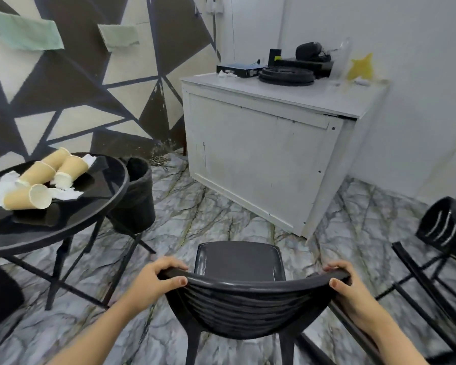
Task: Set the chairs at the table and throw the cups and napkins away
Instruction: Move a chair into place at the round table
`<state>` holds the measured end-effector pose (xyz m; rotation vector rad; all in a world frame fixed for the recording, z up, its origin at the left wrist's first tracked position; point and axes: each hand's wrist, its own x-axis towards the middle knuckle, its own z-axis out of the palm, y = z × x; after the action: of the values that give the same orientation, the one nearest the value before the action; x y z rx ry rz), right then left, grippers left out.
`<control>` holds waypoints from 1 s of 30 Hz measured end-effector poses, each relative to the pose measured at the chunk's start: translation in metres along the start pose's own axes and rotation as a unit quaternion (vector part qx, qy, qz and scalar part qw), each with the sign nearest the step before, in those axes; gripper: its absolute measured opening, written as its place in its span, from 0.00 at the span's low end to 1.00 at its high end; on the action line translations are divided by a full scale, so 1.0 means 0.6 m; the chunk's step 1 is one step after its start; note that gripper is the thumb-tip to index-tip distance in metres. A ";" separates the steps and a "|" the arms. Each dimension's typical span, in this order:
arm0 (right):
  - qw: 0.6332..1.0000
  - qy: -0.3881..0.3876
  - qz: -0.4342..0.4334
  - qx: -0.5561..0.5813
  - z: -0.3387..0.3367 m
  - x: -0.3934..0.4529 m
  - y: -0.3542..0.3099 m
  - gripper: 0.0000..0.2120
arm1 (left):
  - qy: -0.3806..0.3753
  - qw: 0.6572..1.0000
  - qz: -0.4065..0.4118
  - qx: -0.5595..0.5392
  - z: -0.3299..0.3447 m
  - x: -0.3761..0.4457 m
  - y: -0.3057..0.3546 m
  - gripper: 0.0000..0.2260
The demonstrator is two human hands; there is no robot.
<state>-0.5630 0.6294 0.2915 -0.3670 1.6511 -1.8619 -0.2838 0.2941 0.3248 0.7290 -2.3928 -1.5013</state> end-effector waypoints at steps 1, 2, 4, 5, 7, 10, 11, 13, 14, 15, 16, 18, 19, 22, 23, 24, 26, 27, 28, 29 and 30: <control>1.000 0.001 0.002 0.007 -0.006 0.002 0.002 0.12 | 0.004 1.000 0.005 -0.010 0.007 0.004 0.000 0.20; 1.000 0.001 0.002 0.012 -0.009 0.004 0.004 0.12 | 0.015 1.000 0.008 -0.023 0.012 0.006 -0.002 0.23; 1.000 0.002 -0.003 0.012 -0.008 0.010 0.007 0.11 | 0.042 0.997 0.010 -0.058 0.017 0.010 -0.008 0.30; 1.000 0.003 -0.008 0.009 -0.006 0.012 0.009 0.12 | 0.055 0.996 0.010 -0.075 0.018 0.013 -0.012 0.32; 1.000 0.004 -0.018 0.003 -0.002 0.019 0.012 0.12 | 0.073 0.992 0.009 -0.103 0.018 0.019 -0.017 0.36; 1.000 0.006 -0.029 0.009 0.002 0.033 0.009 0.11 | 0.093 0.987 0.013 -0.132 0.017 0.033 -0.016 0.37; 0.999 0.007 -0.028 0.017 0.003 0.039 0.006 0.11 | 0.098 0.986 0.015 -0.137 0.017 0.038 -0.013 0.37; 0.999 0.006 -0.026 0.033 0.007 0.052 -0.003 0.10 | 0.107 0.984 0.018 -0.145 0.016 0.049 -0.008 0.36; 0.999 0.004 -0.028 0.038 0.009 0.058 -0.007 0.10 | 0.112 0.982 0.020 -0.148 0.015 0.055 -0.007 0.35; 0.999 0.003 -0.033 0.040 0.010 0.063 -0.010 0.10 | 0.117 0.981 0.021 -0.153 0.014 0.062 -0.005 0.34; 0.999 0.003 -0.037 0.038 0.011 0.068 -0.013 0.09 | 0.121 0.980 0.023 -0.158 0.013 0.068 -0.003 0.33; 0.999 0.009 -0.042 0.029 0.014 0.078 -0.020 0.10 | 0.129 0.977 0.025 -0.169 0.011 0.080 -0.002 0.29; 0.999 0.011 -0.044 0.028 0.015 0.083 -0.023 0.09 | 0.131 0.976 0.023 -0.174 0.010 0.085 -0.001 0.26; 0.998 0.007 -0.045 0.045 0.019 0.098 -0.035 0.07 | 0.139 0.974 0.024 -0.175 0.007 0.098 0.006 0.24; 0.998 0.002 -0.043 0.048 0.020 0.105 -0.040 0.07 | 0.141 0.974 0.026 -0.173 0.006 0.104 0.008 0.25; 0.998 0.000 -0.042 0.048 0.021 0.111 -0.045 0.06 | 0.142 0.974 0.027 -0.173 0.004 0.109 0.011 0.26; 0.998 0.001 -0.042 0.044 0.022 0.127 -0.056 0.06 | 0.144 0.973 0.027 -0.180 0.000 0.125 0.017 0.24; 0.998 0.004 -0.042 0.041 0.023 0.136 -0.061 0.05 | 0.147 0.971 0.027 -0.187 -0.003 0.135 0.020 0.22; 0.998 0.008 -0.041 0.038 0.024 0.146 -0.067 0.05 | 0.149 0.969 0.025 -0.194 -0.005 0.147 0.023 0.20; 0.998 0.010 -0.040 0.038 0.027 0.157 -0.073 0.05 | 0.152 0.968 0.026 -0.199 -0.008 0.159 0.027 0.20; 0.998 0.011 -0.039 0.041 0.030 0.168 -0.080 0.06 | 0.156 0.966 0.028 -0.202 -0.011 0.173 0.032 0.20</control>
<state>-0.6430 0.5552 0.3220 -0.3825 1.5895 -1.9925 -0.3749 0.2421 0.3376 0.7284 -1.7888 -1.6396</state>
